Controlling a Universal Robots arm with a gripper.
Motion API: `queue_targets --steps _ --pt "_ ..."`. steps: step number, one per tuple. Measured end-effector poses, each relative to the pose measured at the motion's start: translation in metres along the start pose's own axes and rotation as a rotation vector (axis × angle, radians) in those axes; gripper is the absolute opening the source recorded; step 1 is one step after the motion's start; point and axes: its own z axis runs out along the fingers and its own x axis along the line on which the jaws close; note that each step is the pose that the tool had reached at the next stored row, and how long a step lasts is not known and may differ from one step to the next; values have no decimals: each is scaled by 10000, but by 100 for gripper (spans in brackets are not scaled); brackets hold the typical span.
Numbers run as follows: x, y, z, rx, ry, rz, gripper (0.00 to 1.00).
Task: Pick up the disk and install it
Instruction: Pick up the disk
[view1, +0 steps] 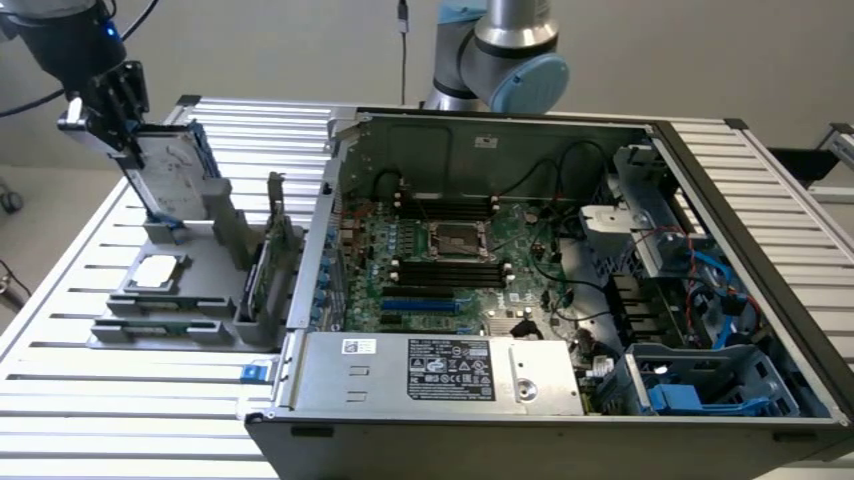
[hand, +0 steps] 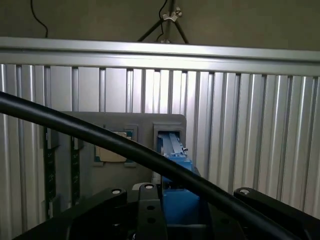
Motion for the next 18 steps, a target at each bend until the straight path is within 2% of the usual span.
queue_targets --steps 18 --pt "-28 0 -818 -3 1 -2 33"
